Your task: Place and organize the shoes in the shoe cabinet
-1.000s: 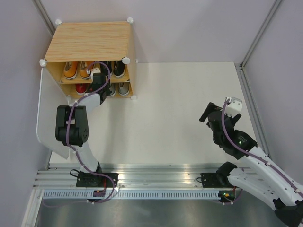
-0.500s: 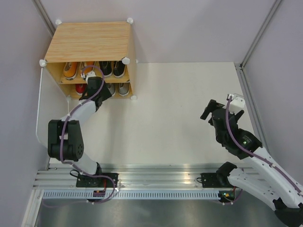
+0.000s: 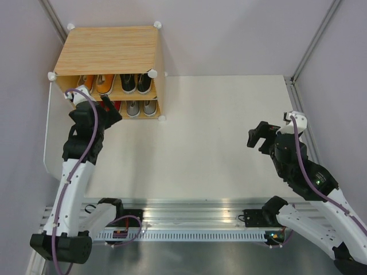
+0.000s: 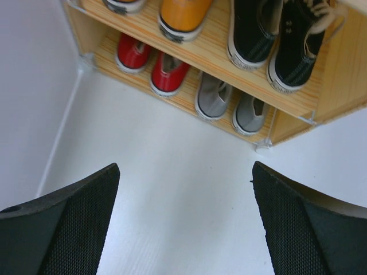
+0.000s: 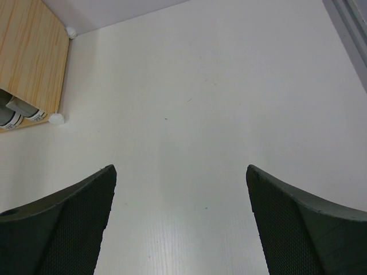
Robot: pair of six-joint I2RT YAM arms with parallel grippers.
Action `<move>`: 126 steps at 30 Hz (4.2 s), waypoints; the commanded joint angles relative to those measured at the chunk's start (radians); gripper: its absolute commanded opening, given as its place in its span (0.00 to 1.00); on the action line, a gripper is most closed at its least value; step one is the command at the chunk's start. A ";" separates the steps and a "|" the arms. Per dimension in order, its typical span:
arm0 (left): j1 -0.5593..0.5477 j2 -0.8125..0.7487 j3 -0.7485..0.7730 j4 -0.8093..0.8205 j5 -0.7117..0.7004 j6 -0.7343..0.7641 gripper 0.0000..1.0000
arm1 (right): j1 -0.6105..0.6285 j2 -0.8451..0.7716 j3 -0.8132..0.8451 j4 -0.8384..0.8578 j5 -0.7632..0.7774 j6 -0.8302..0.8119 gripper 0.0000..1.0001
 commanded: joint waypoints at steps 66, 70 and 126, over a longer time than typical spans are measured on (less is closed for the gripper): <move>0.393 0.021 0.131 0.040 0.844 -0.058 1.00 | -0.002 -0.038 0.114 -0.098 -0.086 -0.078 0.98; 0.393 0.091 0.079 0.288 0.918 -0.155 1.00 | -0.003 -0.052 0.110 -0.116 -0.059 -0.055 0.98; 0.042 -0.030 0.160 0.053 0.281 0.198 1.00 | -0.003 -0.061 0.229 -0.139 0.079 -0.153 0.98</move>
